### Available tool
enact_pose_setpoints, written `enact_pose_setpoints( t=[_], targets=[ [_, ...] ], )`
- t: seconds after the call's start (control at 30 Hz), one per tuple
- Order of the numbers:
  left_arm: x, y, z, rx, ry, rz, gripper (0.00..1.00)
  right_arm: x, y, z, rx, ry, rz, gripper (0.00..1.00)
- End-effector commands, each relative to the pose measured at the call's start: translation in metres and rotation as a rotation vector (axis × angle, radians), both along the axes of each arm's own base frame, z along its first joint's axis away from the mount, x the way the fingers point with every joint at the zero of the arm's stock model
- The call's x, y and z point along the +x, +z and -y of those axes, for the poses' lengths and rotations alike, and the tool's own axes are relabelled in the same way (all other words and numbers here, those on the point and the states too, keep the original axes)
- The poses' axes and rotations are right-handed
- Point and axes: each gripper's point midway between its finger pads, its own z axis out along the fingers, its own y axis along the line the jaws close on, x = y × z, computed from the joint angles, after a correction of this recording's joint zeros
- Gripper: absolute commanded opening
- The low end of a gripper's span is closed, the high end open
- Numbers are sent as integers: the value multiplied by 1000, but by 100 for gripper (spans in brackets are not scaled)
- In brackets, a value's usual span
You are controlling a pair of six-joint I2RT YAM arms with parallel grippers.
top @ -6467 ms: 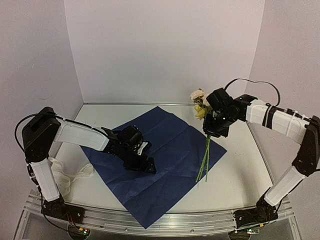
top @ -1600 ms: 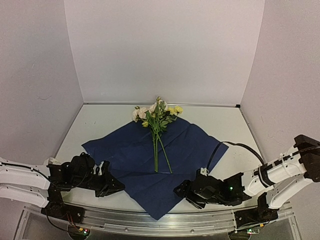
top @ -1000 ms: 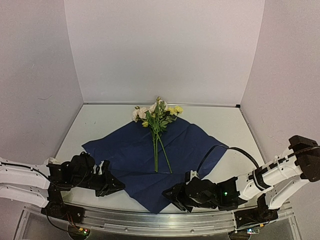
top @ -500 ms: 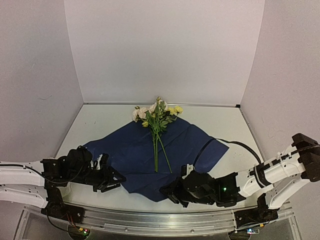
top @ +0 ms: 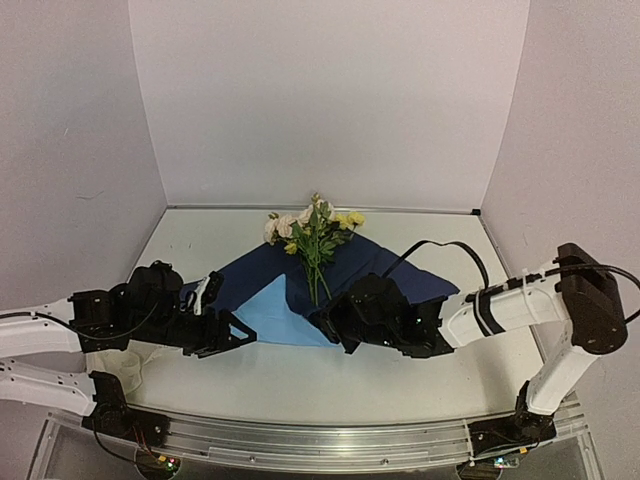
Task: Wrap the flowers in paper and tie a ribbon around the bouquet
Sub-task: Fold the bottom corner of the flattened wrapping paper at the center of the board.
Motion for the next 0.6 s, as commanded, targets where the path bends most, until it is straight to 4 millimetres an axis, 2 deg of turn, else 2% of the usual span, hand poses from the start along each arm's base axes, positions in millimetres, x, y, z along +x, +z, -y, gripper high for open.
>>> enact_pose_setpoints(
  t=[0.0, 0.07, 0.13, 0.23, 0.37, 0.47, 0.57],
  targets=[
    [15, -1, 21, 88, -82, 102, 55, 28, -9, -4, -13, 4, -27, 9],
    [27, -13, 32, 132, -89, 114, 53, 40, -9, -7, -3, 11, -37, 12],
    [42, -23, 40, 142, -83, 110, 51, 49, -8, -8, 4, 10, -43, 19],
    [72, -40, 44, 112, -56, 74, 47, 61, -10, -3, 1, 1, -48, 37],
    [105, -51, 47, 97, -32, 75, 45, 69, -3, -1, -23, 30, -26, 64],
    [115, -71, 47, 124, -17, 28, 42, 75, 5, 6, -65, 45, 2, 74],
    [117, -98, 42, 159, 6, -53, 35, 84, 13, 23, -115, 44, 35, 83]
  ],
)
